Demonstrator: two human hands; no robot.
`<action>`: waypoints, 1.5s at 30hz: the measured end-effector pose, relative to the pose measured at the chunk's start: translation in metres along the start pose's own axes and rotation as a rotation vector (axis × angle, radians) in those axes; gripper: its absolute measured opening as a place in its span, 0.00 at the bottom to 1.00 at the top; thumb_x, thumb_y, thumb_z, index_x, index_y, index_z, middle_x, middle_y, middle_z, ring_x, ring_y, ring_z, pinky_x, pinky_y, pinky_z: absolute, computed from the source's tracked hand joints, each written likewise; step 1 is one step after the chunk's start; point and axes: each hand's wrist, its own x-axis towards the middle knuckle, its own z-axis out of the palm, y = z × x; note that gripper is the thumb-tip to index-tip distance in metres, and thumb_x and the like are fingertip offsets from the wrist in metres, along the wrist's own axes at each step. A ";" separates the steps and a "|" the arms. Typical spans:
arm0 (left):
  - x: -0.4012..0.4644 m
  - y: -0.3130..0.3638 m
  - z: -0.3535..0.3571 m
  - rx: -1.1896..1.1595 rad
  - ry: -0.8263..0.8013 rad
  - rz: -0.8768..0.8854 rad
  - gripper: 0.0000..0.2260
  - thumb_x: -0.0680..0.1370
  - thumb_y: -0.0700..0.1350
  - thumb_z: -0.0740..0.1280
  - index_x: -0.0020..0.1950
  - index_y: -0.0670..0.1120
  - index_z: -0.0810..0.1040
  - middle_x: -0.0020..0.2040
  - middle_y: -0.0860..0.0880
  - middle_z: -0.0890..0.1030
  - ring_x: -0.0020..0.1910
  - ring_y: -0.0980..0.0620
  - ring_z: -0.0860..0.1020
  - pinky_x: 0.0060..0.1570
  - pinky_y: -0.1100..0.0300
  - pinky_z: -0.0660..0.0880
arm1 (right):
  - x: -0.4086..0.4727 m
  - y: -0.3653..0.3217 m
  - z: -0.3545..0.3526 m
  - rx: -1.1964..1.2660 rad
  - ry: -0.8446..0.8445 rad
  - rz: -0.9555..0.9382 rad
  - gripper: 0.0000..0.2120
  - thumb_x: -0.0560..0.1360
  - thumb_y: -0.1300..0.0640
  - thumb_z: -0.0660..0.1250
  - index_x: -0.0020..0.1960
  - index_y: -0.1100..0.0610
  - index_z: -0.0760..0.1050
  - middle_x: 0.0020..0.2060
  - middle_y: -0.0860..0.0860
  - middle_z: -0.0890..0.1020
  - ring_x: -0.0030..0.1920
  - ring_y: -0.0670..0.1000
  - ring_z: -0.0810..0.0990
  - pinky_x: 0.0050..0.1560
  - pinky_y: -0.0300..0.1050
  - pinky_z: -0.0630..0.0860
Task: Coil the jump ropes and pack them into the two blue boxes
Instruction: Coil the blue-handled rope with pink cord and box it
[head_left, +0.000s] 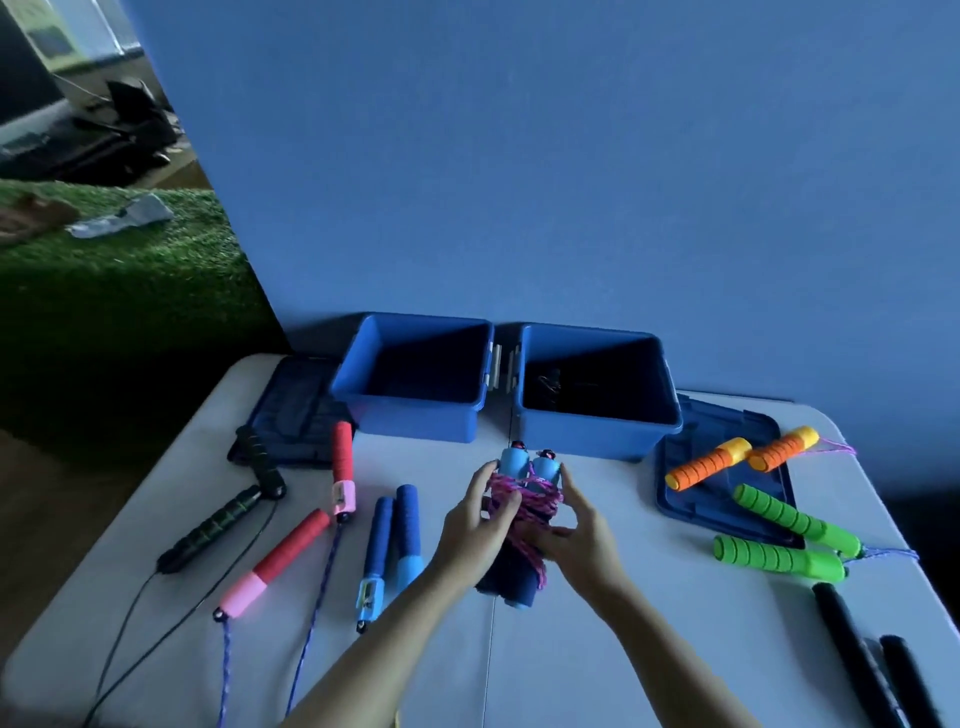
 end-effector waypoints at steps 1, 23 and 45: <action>0.002 -0.001 -0.004 0.017 0.013 0.012 0.19 0.79 0.55 0.64 0.69 0.61 0.66 0.54 0.56 0.80 0.49 0.60 0.78 0.41 0.76 0.69 | 0.004 0.001 0.001 0.012 -0.022 0.006 0.30 0.66 0.55 0.74 0.58 0.28 0.69 0.50 0.47 0.84 0.47 0.64 0.83 0.51 0.62 0.79; 0.229 -0.059 -0.229 0.495 0.174 0.167 0.24 0.82 0.49 0.58 0.77 0.44 0.58 0.73 0.46 0.63 0.69 0.43 0.68 0.65 0.51 0.68 | 0.259 -0.064 0.139 -0.009 -0.046 0.033 0.26 0.69 0.62 0.73 0.64 0.46 0.71 0.49 0.50 0.83 0.44 0.48 0.82 0.44 0.46 0.80; 0.245 -0.075 -0.224 0.126 -0.013 0.090 0.25 0.84 0.50 0.51 0.79 0.54 0.46 0.78 0.56 0.53 0.73 0.63 0.55 0.67 0.72 0.51 | 0.330 -0.023 0.199 -0.815 -0.168 0.324 0.41 0.68 0.45 0.73 0.73 0.57 0.57 0.61 0.57 0.78 0.61 0.57 0.76 0.57 0.43 0.72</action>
